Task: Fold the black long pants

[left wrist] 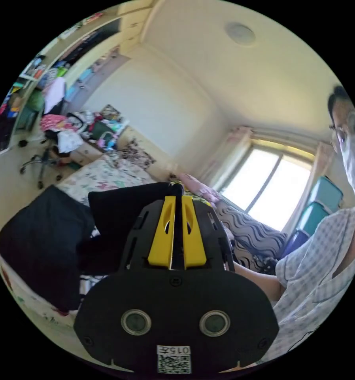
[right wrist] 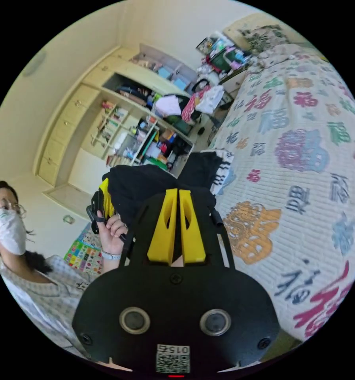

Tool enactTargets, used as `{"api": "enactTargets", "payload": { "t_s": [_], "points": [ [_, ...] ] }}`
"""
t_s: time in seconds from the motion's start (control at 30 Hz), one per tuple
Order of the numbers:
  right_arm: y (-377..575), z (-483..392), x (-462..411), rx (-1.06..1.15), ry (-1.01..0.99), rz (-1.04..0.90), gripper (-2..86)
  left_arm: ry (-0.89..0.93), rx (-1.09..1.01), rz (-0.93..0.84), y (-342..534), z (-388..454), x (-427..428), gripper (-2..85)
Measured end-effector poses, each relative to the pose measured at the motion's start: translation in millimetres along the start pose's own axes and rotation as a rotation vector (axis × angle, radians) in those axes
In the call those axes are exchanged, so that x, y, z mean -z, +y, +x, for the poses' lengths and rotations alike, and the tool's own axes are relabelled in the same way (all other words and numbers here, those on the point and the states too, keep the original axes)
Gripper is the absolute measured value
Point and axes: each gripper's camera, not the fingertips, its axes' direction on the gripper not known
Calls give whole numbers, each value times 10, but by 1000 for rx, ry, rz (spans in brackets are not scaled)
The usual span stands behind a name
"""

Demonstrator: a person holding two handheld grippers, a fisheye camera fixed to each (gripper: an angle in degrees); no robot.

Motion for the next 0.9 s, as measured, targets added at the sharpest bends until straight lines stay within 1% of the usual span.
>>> {"api": "enactTargets", "payload": {
  "t_s": [0.03,0.07,0.1,0.13,0.2,0.27,0.33,0.4,0.43,0.53,0.57,0.67,0.73,0.77,0.8,0.83,0.9],
  "points": [
    [72,25,222,-12,6,33,-3,9,-17,-10,24,118,-78,5],
    [216,50,649,-24,23,97,-3,9,-16,-33,86,285,-220,4],
    [349,44,1032,-25,46,145,-3,34,22,-71,151,367,-359,3],
    [409,30,1203,-23,63,163,-4,58,46,-89,187,389,-425,3],
    [590,-77,1685,6,205,158,-4,134,119,-121,339,488,-636,1],
    [688,-155,1882,69,311,165,-4,146,134,-148,381,644,-789,1],
    [708,-114,2036,81,290,183,-4,167,96,-156,327,882,-927,0],
    [674,-79,2173,89,214,216,-3,189,40,-137,158,1210,-1027,0],
    [669,-102,2197,101,208,229,-3,196,33,-125,104,1275,-1028,0],
    [624,-242,2299,172,117,278,-2,212,-31,-44,-277,1554,-961,1],
    [586,-289,2325,201,60,287,-2,218,-59,-22,-472,1657,-945,1],
    [459,-386,2255,257,-34,254,2,259,-145,10,-946,2028,-1056,3],
    [434,-384,2152,271,-44,224,7,316,-232,-39,-1164,2395,-1312,6],
    [464,-320,2105,261,-45,226,12,353,-303,-112,-1228,2671,-1570,10],
    [524,-188,2086,232,-45,233,18,370,-369,-212,-1195,2921,-1889,16],
    [566,-96,2083,210,-39,234,22,367,-396,-273,-1141,3021,-2068,20],
    [838,429,2089,22,59,227,44,274,-433,-516,-700,3159,-2777,40]
  ]
}}
